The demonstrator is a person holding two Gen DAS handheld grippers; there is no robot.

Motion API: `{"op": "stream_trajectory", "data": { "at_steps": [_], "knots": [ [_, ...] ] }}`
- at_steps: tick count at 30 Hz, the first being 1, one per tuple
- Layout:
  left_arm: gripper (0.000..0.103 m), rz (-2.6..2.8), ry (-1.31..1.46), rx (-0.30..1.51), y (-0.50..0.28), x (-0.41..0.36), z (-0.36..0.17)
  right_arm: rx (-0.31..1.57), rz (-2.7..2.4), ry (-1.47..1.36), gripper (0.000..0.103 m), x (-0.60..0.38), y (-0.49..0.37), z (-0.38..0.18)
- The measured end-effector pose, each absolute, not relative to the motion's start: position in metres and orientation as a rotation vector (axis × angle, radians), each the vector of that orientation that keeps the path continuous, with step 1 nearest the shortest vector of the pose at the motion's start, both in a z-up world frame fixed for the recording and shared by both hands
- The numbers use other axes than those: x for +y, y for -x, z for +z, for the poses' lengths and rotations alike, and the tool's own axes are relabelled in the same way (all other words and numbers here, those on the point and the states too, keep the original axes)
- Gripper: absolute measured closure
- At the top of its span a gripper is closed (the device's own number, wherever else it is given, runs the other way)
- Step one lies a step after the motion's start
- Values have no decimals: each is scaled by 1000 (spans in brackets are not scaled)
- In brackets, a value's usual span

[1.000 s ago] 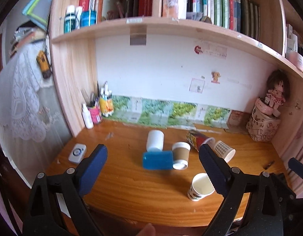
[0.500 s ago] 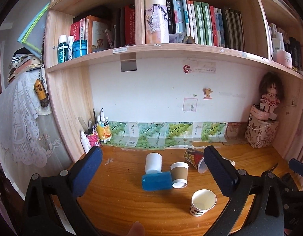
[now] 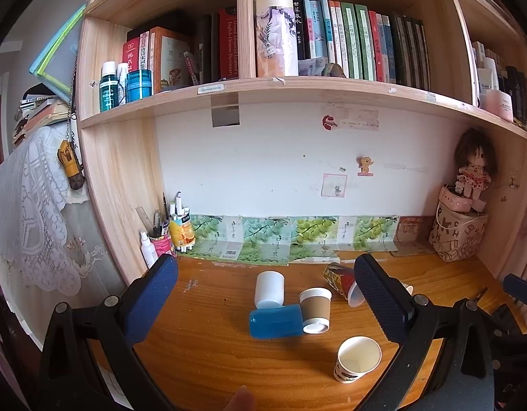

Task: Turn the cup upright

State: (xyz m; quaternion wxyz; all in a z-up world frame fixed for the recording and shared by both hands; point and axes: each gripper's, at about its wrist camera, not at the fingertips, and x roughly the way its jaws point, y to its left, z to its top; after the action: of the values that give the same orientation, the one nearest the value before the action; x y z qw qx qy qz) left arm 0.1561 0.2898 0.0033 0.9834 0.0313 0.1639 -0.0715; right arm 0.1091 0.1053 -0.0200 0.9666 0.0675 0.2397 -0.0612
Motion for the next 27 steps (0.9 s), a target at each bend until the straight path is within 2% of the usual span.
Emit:
{"op": "stream_trajectory", "data": {
  "at_steps": [27],
  "knots": [
    [0, -124, -53, 362, -154, 292, -2, 580, -137, -136, 0, 105, -119, -30]
  ]
}}
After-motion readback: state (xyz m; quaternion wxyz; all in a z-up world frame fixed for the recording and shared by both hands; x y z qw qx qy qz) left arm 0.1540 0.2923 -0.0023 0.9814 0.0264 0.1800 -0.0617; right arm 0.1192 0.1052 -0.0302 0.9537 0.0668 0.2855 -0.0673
